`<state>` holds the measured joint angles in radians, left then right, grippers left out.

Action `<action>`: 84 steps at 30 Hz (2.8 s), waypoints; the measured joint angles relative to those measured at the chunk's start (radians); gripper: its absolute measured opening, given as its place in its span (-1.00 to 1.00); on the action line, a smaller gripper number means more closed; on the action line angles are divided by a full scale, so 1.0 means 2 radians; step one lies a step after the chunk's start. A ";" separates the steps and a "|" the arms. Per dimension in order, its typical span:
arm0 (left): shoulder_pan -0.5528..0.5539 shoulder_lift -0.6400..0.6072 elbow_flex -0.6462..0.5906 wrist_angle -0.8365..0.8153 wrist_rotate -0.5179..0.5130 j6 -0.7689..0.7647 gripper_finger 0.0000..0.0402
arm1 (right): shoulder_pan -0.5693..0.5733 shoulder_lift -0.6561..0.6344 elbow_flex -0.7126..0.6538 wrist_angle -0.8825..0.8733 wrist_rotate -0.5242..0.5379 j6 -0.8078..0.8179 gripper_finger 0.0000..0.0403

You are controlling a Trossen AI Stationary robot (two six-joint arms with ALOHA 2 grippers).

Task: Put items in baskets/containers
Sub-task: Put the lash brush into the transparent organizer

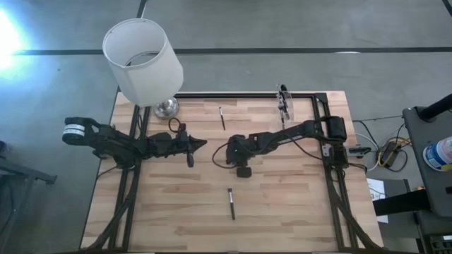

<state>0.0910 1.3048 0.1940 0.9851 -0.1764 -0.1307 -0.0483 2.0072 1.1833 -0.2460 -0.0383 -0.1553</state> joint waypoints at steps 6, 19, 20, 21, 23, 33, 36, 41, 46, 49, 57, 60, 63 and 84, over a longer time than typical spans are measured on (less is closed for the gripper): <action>0.000 0.000 0.000 -0.003 0.001 -0.023 -1.00 | 0.000 0.010 0.011 0.000 0.000 -0.001 -0.70; -0.006 -0.002 0.015 -0.046 0.000 -0.053 -1.00 | -0.003 -0.019 -0.003 0.035 0.007 -0.012 -0.93; -0.006 -0.004 0.011 -0.043 0.000 -0.053 -1.00 | -0.004 -0.027 -0.011 0.053 0.007 -0.011 -0.93; -0.006 -0.007 0.006 -0.037 0.000 -0.053 -1.00 | -0.004 -0.035 -0.021 0.069 0.007 -0.009 -0.93; -0.007 -0.015 -0.006 -0.023 0.000 -0.054 -1.00 | -0.005 -0.048 -0.044 0.107 0.006 -0.002 -0.94; -0.048 -0.042 -0.031 0.047 0.017 -0.069 -0.97 | -0.007 -0.102 -0.134 0.329 0.007 0.039 -0.94; -0.065 -0.039 -0.019 0.042 0.009 -0.058 -0.88 | -0.009 -0.106 -0.132 0.387 0.019 0.048 -0.94; -0.075 -0.038 -0.010 0.031 -0.004 -0.052 -0.67 | -0.009 -0.107 -0.121 0.462 0.034 0.058 -0.94; -0.076 -0.038 -0.009 0.043 -0.009 -0.053 -0.51 | -0.007 -0.107 -0.119 0.534 0.033 0.080 -0.94; -0.077 -0.035 -0.009 0.077 -0.009 -0.052 -0.46 | -0.003 -0.107 -0.119 0.566 0.032 0.092 -0.94; -0.089 -0.019 -0.007 0.132 -0.010 -0.042 -0.43 | 0.023 -0.107 -0.119 0.628 0.032 0.103 -0.94; -0.103 -0.007 0.000 0.157 -0.010 -0.022 -0.43 | 0.029 -0.107 -0.119 0.643 0.033 0.103 -0.94; -0.116 0.006 0.014 0.162 -0.011 -0.010 -0.43 | 0.035 -0.107 -0.118 0.651 0.033 0.104 -0.95; -0.132 0.070 0.074 0.162 -0.060 0.035 -0.64 | 0.046 -0.087 -0.104 0.664 0.033 0.103 -0.94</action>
<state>-0.1735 1.4448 0.3416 1.3087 -0.2974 -0.0599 0.0441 1.8339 0.9756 1.0813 0.0280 0.0498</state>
